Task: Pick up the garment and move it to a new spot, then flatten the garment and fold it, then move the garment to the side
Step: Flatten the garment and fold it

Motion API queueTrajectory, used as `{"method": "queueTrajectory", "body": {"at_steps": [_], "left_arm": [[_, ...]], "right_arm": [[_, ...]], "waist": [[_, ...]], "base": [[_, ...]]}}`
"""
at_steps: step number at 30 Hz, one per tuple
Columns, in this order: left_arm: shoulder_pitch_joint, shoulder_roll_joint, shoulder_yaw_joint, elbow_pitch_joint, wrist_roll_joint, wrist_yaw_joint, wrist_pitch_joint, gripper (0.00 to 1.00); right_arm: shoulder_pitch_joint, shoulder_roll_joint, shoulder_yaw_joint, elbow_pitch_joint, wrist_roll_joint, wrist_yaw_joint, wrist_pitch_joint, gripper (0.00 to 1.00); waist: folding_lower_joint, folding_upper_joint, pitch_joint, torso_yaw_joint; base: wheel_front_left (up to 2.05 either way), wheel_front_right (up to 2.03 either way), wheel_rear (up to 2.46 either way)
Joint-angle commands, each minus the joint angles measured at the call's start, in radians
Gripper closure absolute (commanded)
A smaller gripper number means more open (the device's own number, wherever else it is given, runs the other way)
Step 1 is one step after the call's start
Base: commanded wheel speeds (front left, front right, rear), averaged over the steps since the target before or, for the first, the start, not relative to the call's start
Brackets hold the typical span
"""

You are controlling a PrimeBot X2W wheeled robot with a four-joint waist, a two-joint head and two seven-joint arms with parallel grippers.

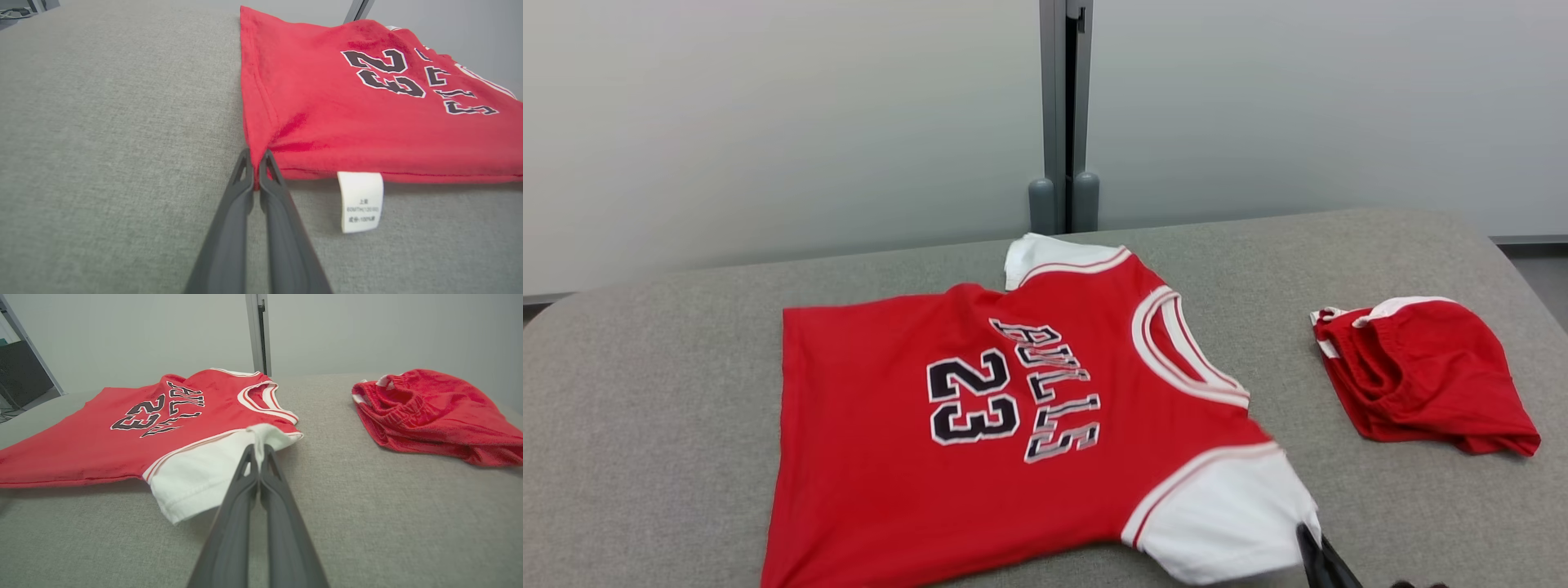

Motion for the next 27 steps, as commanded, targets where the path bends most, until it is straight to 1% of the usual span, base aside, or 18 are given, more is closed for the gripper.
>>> {"method": "queueTrajectory", "body": {"at_steps": [1,3,7,11,14,18,22,27], "left_arm": [[0.018,0.003,0.019,-0.001,0.012,0.003,-0.002,1.00],[0.040,-0.011,0.045,0.001,0.021,0.003,-0.002,1.00],[0.063,-0.021,0.078,-0.015,0.044,0.003,-0.002,1.00],[0.030,-0.014,0.071,-0.058,0.054,0.003,-0.002,1.00],[-0.020,-0.005,0.063,-0.099,0.035,0.003,-0.002,1.00],[-0.097,0.035,0.014,-0.125,0.013,0.003,-0.002,1.00],[-0.198,0.105,-0.040,-0.124,-0.026,0.003,-0.002,1.00],[-0.299,0.180,-0.092,-0.090,-0.082,0.003,-0.002,1.00]], "right_arm": [[0.029,-0.006,-0.011,0.004,0.006,0.000,-0.005,1.00],[0.054,-0.004,-0.019,-0.001,-0.006,0.000,-0.005,1.00],[0.072,-0.004,-0.037,-0.012,0.012,0.000,-0.005,1.00],[0.016,-0.005,-0.039,-0.035,0.036,0.000,-0.005,1.00],[-0.035,-0.004,-0.044,-0.049,0.049,0.000,-0.005,1.00],[-0.122,-0.004,-0.054,-0.055,0.043,0.000,-0.005,1.00],[-0.228,-0.004,-0.051,-0.052,0.025,0.000,-0.005,1.00],[-0.357,-0.004,-0.038,0.008,0.026,0.000,-0.005,1.00]], "waist": [[0.0002,0.0004,-0.009,-0.004],[0.0002,0.0004,-0.016,0.000],[0.0002,0.0004,-0.018,0.001],[0.0002,0.0004,-0.003,0.003],[0.0002,0.0004,0.018,0.010],[0.0002,0.0004,0.063,0.018],[0.0002,0.0004,0.138,0.025],[0.0002,0.0004,0.221,0.033]], "base": [[0.00,0.00,0.00],[0.00,0.00,0.00],[0.00,0.00,0.00],[0.00,0.00,0.00],[0.00,0.00,0.00],[0.00,0.00,0.00],[0.00,0.00,0.00],[0.00,0.00,0.00]]}}
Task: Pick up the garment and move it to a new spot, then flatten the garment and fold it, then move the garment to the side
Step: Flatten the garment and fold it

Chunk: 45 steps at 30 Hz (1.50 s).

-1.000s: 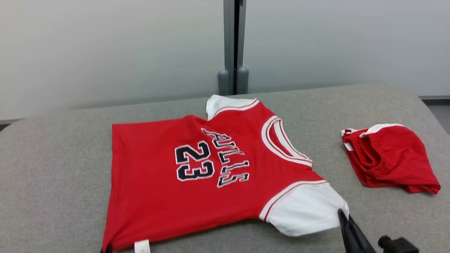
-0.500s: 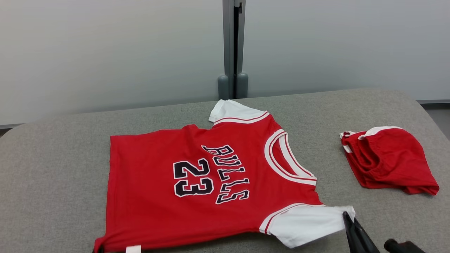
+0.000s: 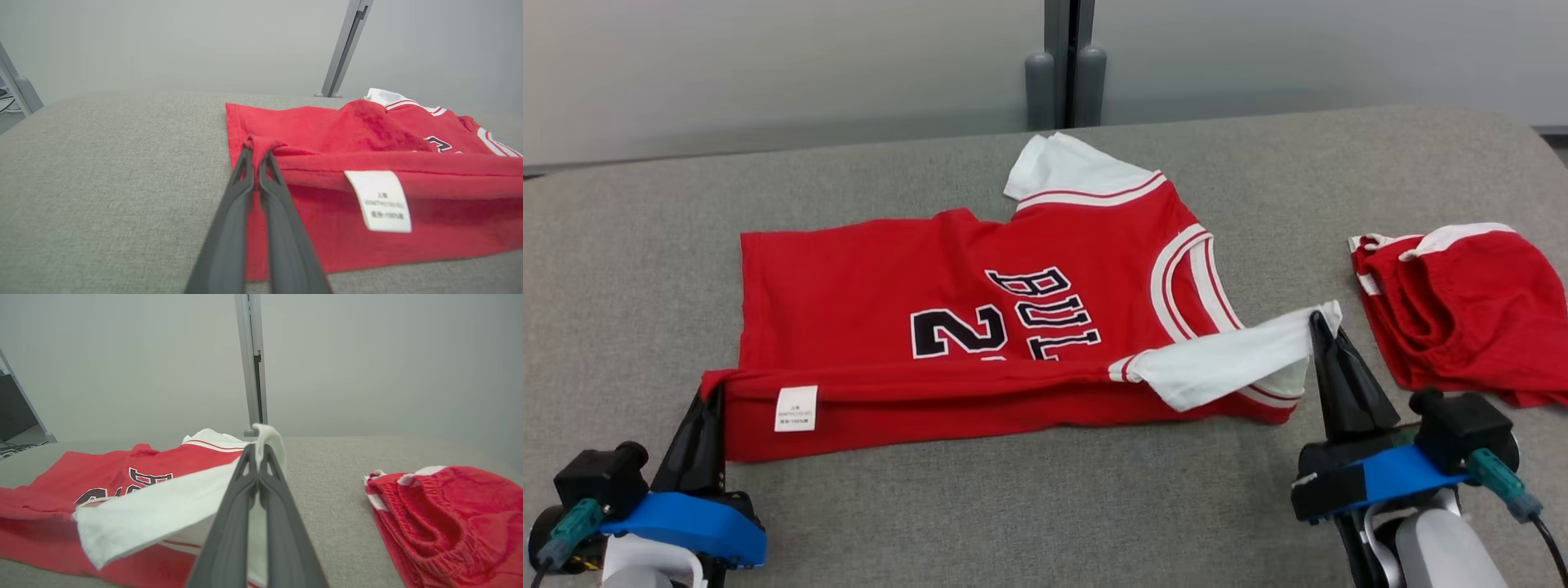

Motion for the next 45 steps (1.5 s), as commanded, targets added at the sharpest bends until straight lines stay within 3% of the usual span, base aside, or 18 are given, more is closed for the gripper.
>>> {"method": "queueTrajectory", "body": {"at_steps": [1,17,18,19,20,27,37,39,40,41,45], "left_arm": [[-0.030,0.023,-0.018,0.011,-0.014,0.003,-0.002,1.00],[-0.212,0.143,-0.205,0.029,-0.158,0.003,-0.002,1.00],[-0.216,0.145,-0.210,0.029,-0.171,0.003,-0.002,0.80],[-0.216,0.145,-0.210,0.029,-0.171,0.003,-0.002,0.80],[-0.216,0.153,-0.222,0.031,-0.201,0.003,-0.002,0.00],[-0.084,0.119,-0.249,0.017,-0.289,0.003,-0.002,0.00],[-0.101,0.149,-0.422,0.149,-0.394,0.002,0.009,0.00],[-0.101,0.149,-0.466,0.164,-0.416,0.002,0.015,0.20],[-0.103,0.150,-0.491,0.167,-0.424,0.000,0.015,0.85],[-0.101,0.148,-0.515,0.169,-0.434,0.000,0.016,1.00],[-0.112,0.155,-0.567,0.174,-0.470,0.000,0.016,1.00]], "right_arm": [[-0.046,-0.005,0.007,0.024,-0.012,0.000,-0.005,1.00],[-0.298,-0.004,-0.066,0.178,-0.052,0.000,-0.005,1.00],[-0.309,-0.005,-0.066,0.188,-0.050,0.000,-0.005,1.00],[-0.309,-0.005,-0.066,0.188,-0.050,0.000,-0.005,1.00],[-0.336,-0.005,-0.064,0.211,-0.026,0.000,-0.005,0.00],[-0.229,-0.005,-0.052,0.165,0.001,0.000,-0.004,0.00],[-0.139,-0.005,-0.010,0.206,0.010,0.000,-0.004,0.00],[-0.133,-0.005,-0.004,0.229,0.004,0.000,-0.004,0.00],[-0.131,-0.005,-0.002,0.243,0.002,0.000,-0.004,0.00],[-0.126,-0.004,0.000,0.259,-0.003,0.000,-0.004,0.00],[-0.130,-0.004,0.011,0.335,0.002,0.000,-0.004,0.00]], "waist": [[-0.0003,-0.0003,0.043,0.025],[-0.0003,-0.0003,0.195,0.055],[-0.0003,-0.0003,0.200,0.054],[-0.0003,-0.0003,0.200,0.054],[-0.0003,-0.0003,0.209,0.054],[-0.0003,-0.0003,0.161,0.041],[-0.0003,-0.0003,0.169,-0.006],[-0.0003,-0.0003,0.170,-0.010],[-0.0003,-0.0003,0.170,-0.012],[-0.0003,-0.0003,0.169,-0.012],[-0.0003,-0.0003,0.169,-0.003]], "base": [[0.00,0.00,0.00],[0.00,0.00,0.00],[0.00,0.00,0.00],[0.00,0.00,0.00],[0.00,0.00,0.00],[0.00,0.00,0.00],[0.00,0.00,0.00],[0.00,0.00,0.00],[0.00,0.00,0.00],[0.00,0.00,0.00],[0.00,0.00,0.00]]}}
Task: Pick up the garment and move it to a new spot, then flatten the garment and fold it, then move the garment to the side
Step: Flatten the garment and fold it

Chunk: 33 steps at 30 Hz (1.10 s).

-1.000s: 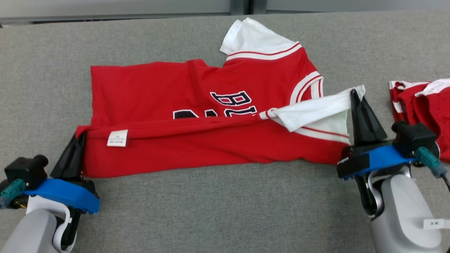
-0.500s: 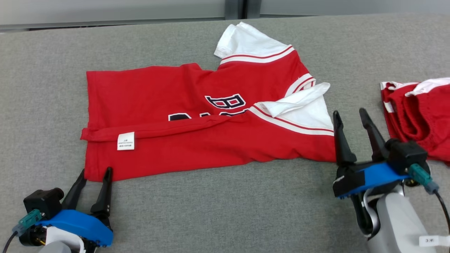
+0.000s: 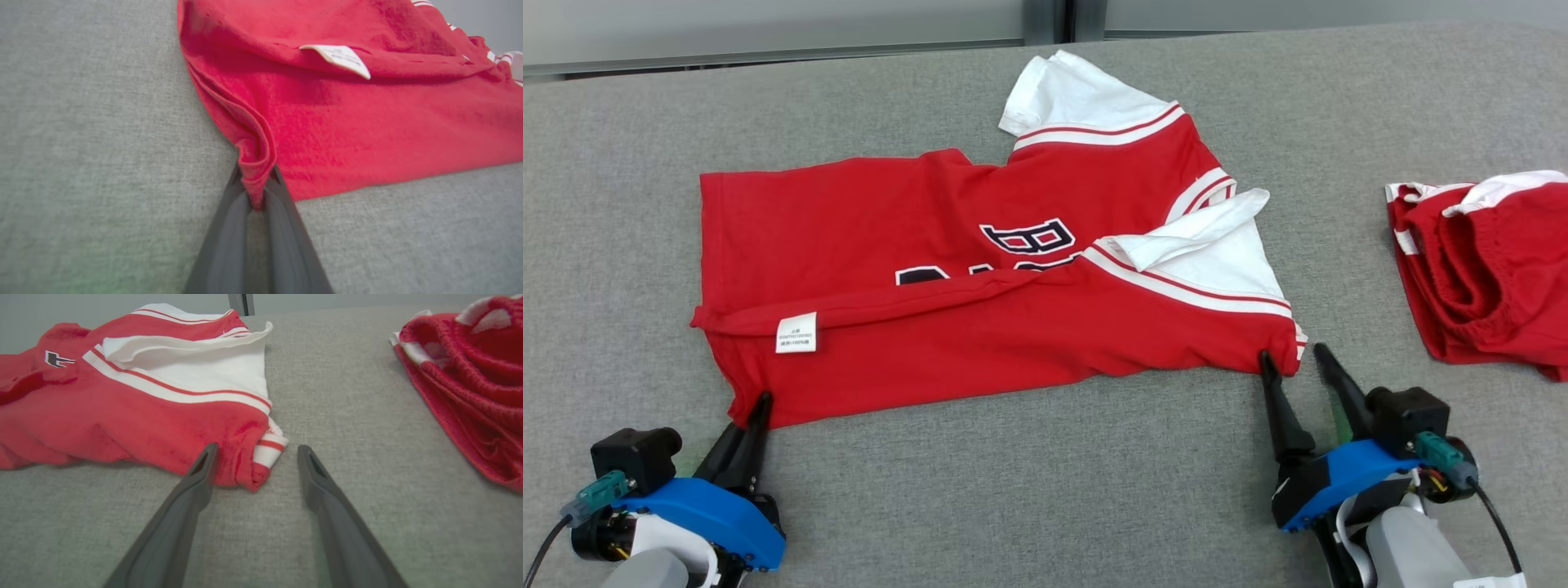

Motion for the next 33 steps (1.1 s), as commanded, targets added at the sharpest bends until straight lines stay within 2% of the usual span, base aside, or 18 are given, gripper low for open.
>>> {"method": "queueTrajectory", "body": {"at_steps": [1,4,5,6,7,15,27,33], "left_arm": [[0.047,-0.037,-0.056,0.035,-0.012,-0.003,0.039,1.00],[0.040,-0.031,-0.067,0.032,-0.025,-0.003,0.039,1.00],[0.039,-0.030,-0.068,0.030,-0.027,-0.003,0.039,1.00],[0.039,-0.029,-0.068,0.027,-0.031,-0.003,0.038,1.00],[0.039,-0.030,-0.067,0.024,-0.035,-0.003,0.038,1.00],[0.047,-0.020,0.034,-0.012,0.033,-0.002,0.026,1.00],[0.196,-0.120,0.150,0.054,0.110,-0.002,0.022,1.00],[0.299,-0.163,0.194,0.093,0.139,-0.002,0.022,1.00]], "right_arm": [[-0.002,-0.003,0.009,0.015,0.006,0.000,-0.004,0.00],[-0.021,-0.003,0.028,0.096,0.016,0.000,0.000,0.00],[-0.024,-0.002,0.038,0.133,0.020,0.000,0.005,0.36],[-0.032,-0.002,0.048,0.163,0.027,0.000,0.007,0.65],[-0.041,-0.001,0.060,0.181,0.035,0.000,0.008,1.00],[-0.070,-0.002,0.027,0.115,0.059,0.000,-0.002,1.00],[0.122,-0.004,0.037,0.093,0.113,0.000,-0.002,1.00],[0.250,-0.004,0.039,0.079,0.133,0.000,-0.002,1.00]], "waist": [[0.0002,0.0005,0.001,0.005],[0.0002,0.0005,0.002,0.013],[0.0002,0.0005,0.003,0.015],[0.0002,0.0005,0.002,0.018],[0.0002,0.0005,0.000,0.021],[0.0002,0.0005,-0.060,0.022],[0.0002,0.0005,-0.274,0.010],[0.0002,0.0005,-0.320,0.009]], "base": [[0.00,0.00,0.00],[0.00,0.00,0.00],[0.00,0.00,0.00],[0.00,0.00,0.00],[0.00,0.00,0.00],[0.00,0.00,0.00],[0.00,0.00,0.00],[0.00,0.00,0.00]]}}
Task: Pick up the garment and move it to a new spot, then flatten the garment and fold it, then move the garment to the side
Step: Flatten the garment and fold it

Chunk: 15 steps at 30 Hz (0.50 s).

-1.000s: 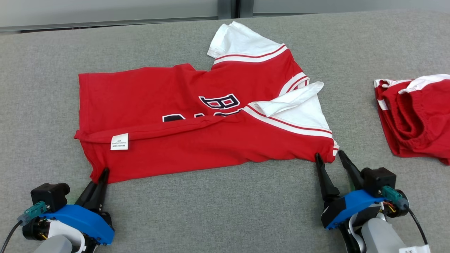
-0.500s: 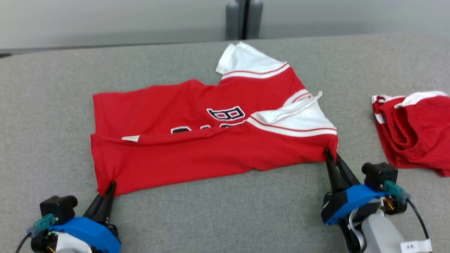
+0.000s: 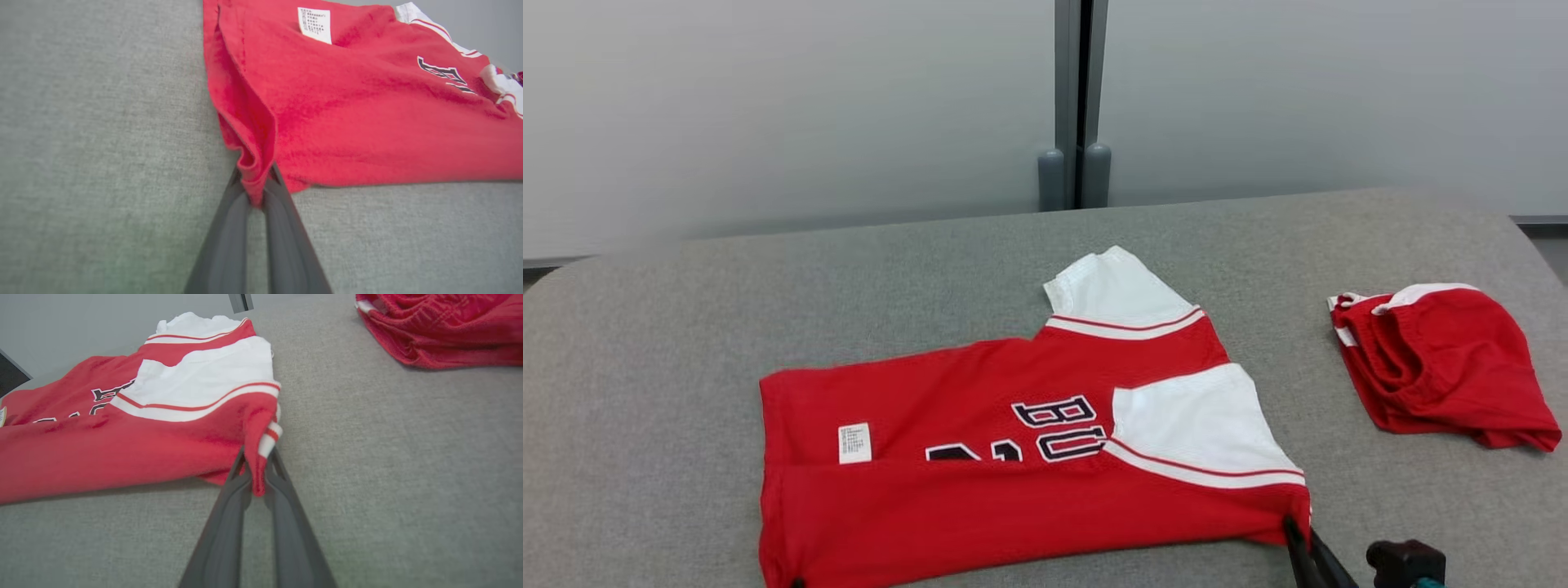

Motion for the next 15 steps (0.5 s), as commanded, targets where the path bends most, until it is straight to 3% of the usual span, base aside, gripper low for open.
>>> {"method": "queueTrajectory", "body": {"at_steps": [1,8,9,10,15], "left_arm": [[0.023,-0.007,0.022,0.005,-0.001,-0.001,0.001,1.00],[0.045,-0.004,0.051,-0.005,0.048,0.001,0.002,1.00],[0.034,-0.004,0.061,-0.011,0.061,0.001,0.002,0.15],[0.026,-0.005,0.071,-0.018,0.072,0.001,0.002,0.00],[-0.023,0.002,0.149,-0.070,0.128,0.003,0.001,0.00]], "right_arm": [[0.029,-0.005,-0.004,-0.013,0.001,0.000,-0.001,1.00],[0.056,-0.006,-0.003,-0.021,0.029,0.000,-0.001,1.00],[0.044,-0.006,-0.003,-0.018,0.035,0.000,-0.001,0.62],[0.029,-0.006,-0.004,-0.024,0.040,0.000,-0.001,0.00],[-0.022,-0.006,-0.040,-0.064,-0.038,0.000,-0.001,0.00]], "waist": [[0.0002,0.0000,-0.009,-0.007],[0.0002,0.0000,0.007,-0.003],[0.0002,0.0000,0.012,-0.002],[0.0002,0.0000,0.019,0.000],[0.0002,0.0000,0.058,0.007]], "base": [[0.00,0.00,0.00],[0.00,0.00,0.00],[0.00,0.00,0.00],[0.00,0.00,0.00],[0.00,0.00,0.00]]}}
